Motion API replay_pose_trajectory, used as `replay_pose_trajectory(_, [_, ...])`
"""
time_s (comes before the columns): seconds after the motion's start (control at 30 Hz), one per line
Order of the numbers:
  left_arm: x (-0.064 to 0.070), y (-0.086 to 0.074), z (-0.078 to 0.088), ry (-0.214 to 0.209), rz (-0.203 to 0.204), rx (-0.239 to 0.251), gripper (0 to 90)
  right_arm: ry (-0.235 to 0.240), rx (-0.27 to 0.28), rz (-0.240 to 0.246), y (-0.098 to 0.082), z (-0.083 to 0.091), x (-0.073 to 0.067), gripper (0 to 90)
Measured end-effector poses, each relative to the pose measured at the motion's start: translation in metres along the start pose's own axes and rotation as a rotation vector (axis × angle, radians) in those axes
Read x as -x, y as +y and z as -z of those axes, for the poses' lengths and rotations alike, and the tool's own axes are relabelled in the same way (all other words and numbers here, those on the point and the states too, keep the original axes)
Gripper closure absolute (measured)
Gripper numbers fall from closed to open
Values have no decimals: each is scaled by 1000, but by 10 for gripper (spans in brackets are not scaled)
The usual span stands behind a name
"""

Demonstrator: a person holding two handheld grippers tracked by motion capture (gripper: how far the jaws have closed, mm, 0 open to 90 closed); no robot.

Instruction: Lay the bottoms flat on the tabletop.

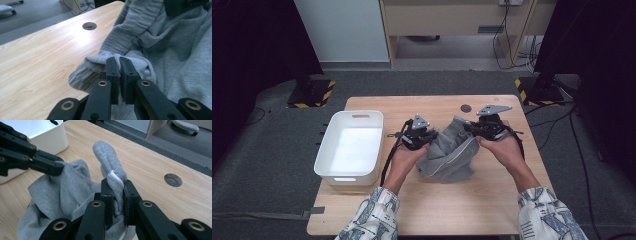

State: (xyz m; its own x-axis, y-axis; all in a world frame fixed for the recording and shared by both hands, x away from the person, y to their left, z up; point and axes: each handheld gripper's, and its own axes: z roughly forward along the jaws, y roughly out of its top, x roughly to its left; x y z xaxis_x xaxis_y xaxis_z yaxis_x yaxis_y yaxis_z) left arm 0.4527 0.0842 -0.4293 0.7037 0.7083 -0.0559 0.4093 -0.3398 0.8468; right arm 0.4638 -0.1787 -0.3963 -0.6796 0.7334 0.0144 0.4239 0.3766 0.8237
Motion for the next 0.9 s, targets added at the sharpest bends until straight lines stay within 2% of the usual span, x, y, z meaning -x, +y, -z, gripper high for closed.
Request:
replay_pose_trajectory(0.2, [-4,11,13,29,-13,28,861,-9,22,-21,2,8,6,818])
replay_pose_trajectory(0.33, [-4,18,18,37,-19,47,863,-7,57,-8,13,13,5,818])
replay_pose_trajectory(0.4, [0,17,16,36,-40,36,863,-6,59,-5,14,15,4,817])
replay_pose_trajectory(0.5, [7,9,11,40,-68,10,863,-11,28,11,5,13,4,816])
replay_pose_trajectory(0.6, [11,-2,1,44,-78,-18,863,-14,9,-1,-8,9,6,815])
replay_pose_trajectory(0.8, [15,-21,-10,15,-25,-12,863,-12,-9,-25,-27,4,9,814])
replay_pose_trajectory(0.9, [21,-31,-13,-5,-20,-17,863,-14,-25,-34,-34,4,11,811])
